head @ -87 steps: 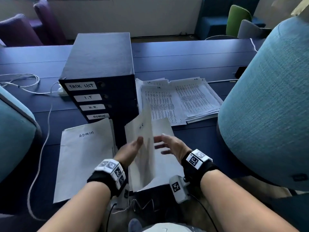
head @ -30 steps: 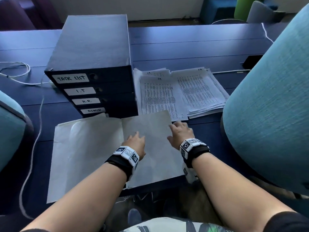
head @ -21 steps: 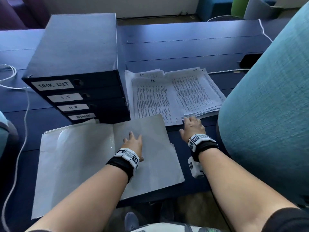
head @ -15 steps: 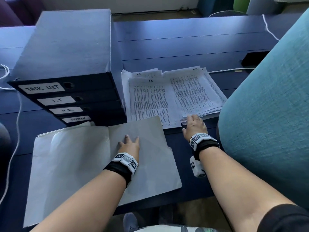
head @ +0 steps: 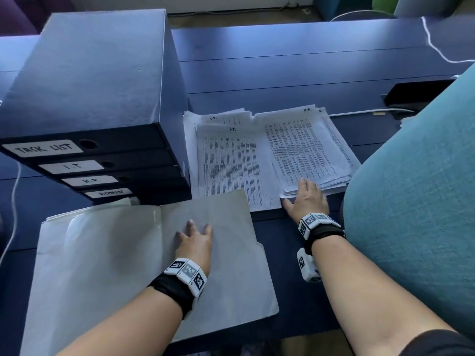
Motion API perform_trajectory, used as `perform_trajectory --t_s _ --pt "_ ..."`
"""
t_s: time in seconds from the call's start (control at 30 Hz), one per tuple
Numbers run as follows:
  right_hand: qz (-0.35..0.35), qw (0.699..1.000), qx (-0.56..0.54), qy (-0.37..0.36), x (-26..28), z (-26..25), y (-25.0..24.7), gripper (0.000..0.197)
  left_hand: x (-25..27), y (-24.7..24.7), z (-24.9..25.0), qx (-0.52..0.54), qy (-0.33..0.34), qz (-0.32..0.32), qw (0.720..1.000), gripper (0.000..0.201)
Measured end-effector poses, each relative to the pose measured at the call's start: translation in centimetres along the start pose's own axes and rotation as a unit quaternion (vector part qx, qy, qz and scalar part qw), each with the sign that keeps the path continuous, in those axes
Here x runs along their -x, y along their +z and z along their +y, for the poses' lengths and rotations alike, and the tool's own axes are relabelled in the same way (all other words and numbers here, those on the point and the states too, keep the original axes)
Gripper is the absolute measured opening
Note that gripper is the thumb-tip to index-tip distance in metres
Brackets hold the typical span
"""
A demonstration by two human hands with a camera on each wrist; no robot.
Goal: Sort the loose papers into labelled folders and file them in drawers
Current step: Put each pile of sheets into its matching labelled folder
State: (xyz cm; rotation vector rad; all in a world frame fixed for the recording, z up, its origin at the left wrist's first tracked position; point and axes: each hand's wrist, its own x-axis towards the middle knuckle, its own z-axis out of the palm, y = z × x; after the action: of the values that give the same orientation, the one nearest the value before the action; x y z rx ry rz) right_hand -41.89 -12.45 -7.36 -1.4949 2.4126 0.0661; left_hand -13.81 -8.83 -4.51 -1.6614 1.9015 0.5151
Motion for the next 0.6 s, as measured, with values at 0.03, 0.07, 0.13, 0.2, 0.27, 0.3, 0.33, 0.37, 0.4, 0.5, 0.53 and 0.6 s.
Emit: perform_trajectory --t_s 0.03,0.07,0.13,0.2,0.27,0.3,0.33,0.37,0.4,0.5,0.53,0.6 --pt "0.012 1.0 0.002 0.003 0.0 -0.1 0.0 0.083 0.0 0.0 0.0 0.0 0.001 -0.001 1.0 0.095" --pt "0.021 1.0 0.005 0.006 -0.1 -0.4 -0.1 0.08 0.0 0.1 0.0 -0.002 0.003 -0.002 1.0 0.096" --pt "0.019 1.0 0.015 0.013 -0.3 -0.8 -0.4 0.076 0.0 0.1 -0.1 -0.005 0.002 -0.001 1.0 0.095" --pt "0.001 0.999 0.028 0.019 -0.4 -1.1 -0.8 0.074 0.0 0.3 -0.2 -0.003 -0.001 0.004 1.0 0.091" --pt "0.028 0.999 0.033 0.014 -0.4 -1.1 -1.0 0.064 0.0 0.3 -0.2 -0.001 0.0 0.008 1.0 0.09" --pt "0.052 0.998 0.03 0.009 -0.4 -1.1 -1.2 0.056 0.0 0.3 -0.2 0.0 0.001 0.009 1.0 0.09" --pt "0.068 0.997 0.023 0.006 -0.5 -1.0 -1.5 0.047 0.0 0.3 -0.2 0.0 0.002 0.01 1.0 0.091" --pt "0.074 0.997 0.014 0.006 -0.6 -0.8 -1.8 0.039 0.0 0.3 -0.3 0.0 0.002 0.01 1.0 0.091" --pt "0.076 0.997 0.003 0.007 -0.8 -0.7 -2.1 0.032 0.0 0.2 -0.2 0.001 0.002 0.011 1.0 0.091" --pt "0.108 0.993 -0.032 0.021 -0.9 -0.2 -2.8 0.017 0.1 0.1 -0.2 0.001 0.001 0.014 1.0 0.089" --pt "0.123 0.991 -0.051 0.026 -0.7 0.0 -2.9 0.015 0.1 0.1 -0.2 0.001 0.001 0.016 1.0 0.089" --pt "0.143 0.985 -0.093 0.035 -0.1 0.2 -2.9 0.014 0.2 0.0 -0.3 0.002 0.003 0.018 1.0 0.087"
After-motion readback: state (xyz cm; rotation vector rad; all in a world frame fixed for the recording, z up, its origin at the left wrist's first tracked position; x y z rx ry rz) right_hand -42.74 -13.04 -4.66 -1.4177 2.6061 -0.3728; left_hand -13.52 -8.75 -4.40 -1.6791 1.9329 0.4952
